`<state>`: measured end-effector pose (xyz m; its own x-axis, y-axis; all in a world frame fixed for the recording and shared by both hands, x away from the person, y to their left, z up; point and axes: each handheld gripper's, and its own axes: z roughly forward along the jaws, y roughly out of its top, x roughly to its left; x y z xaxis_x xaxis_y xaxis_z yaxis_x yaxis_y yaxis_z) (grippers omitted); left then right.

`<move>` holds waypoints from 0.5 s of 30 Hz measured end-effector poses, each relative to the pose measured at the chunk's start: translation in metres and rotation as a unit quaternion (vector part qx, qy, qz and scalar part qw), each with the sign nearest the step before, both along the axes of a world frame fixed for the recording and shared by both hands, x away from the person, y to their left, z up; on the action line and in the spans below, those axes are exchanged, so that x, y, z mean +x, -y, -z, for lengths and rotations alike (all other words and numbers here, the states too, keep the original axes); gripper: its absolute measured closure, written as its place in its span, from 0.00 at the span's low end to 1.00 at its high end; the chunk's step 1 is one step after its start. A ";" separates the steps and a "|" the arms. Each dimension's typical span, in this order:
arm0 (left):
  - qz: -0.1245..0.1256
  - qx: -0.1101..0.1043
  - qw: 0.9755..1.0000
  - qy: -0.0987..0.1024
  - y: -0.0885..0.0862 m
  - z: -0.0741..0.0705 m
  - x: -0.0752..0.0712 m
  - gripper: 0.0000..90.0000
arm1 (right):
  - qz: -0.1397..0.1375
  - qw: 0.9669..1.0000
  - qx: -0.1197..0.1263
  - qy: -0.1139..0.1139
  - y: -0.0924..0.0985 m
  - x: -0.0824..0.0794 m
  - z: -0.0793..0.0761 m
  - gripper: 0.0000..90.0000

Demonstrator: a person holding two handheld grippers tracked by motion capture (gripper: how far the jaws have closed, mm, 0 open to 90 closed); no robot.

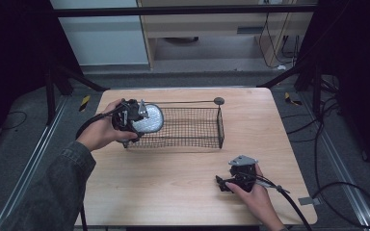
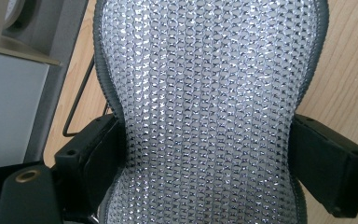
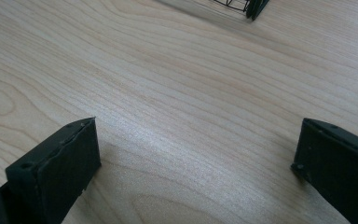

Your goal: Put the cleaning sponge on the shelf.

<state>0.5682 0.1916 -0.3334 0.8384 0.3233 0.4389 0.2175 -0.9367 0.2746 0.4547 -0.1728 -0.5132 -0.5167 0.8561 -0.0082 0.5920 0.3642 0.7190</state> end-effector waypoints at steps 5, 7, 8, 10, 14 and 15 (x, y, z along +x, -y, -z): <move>-0.001 0.003 1.000 0.002 -0.002 -0.001 0.006 0.15 | 0.000 1.000 0.000 0.000 0.000 0.000 0.000 0.00; -0.001 0.000 1.000 0.005 -0.002 -0.001 0.008 0.15 | 0.000 1.000 0.000 0.000 0.000 0.000 0.000 0.00; -0.001 0.003 1.000 0.003 -0.002 -0.003 0.009 0.15 | 0.000 1.000 0.000 0.000 0.000 0.000 0.000 0.00; -0.001 0.001 1.000 0.005 -0.003 -0.004 0.010 0.15 | 0.000 1.000 0.000 0.000 0.000 0.000 0.000 0.00; 0.002 -0.001 1.000 0.008 -0.002 -0.003 0.013 0.15 | 0.002 1.000 0.002 0.000 0.000 0.000 0.000 0.00; 0.002 0.002 1.000 0.007 -0.002 -0.004 0.014 0.15 | 0.001 1.000 0.002 0.000 0.000 0.000 0.000 0.00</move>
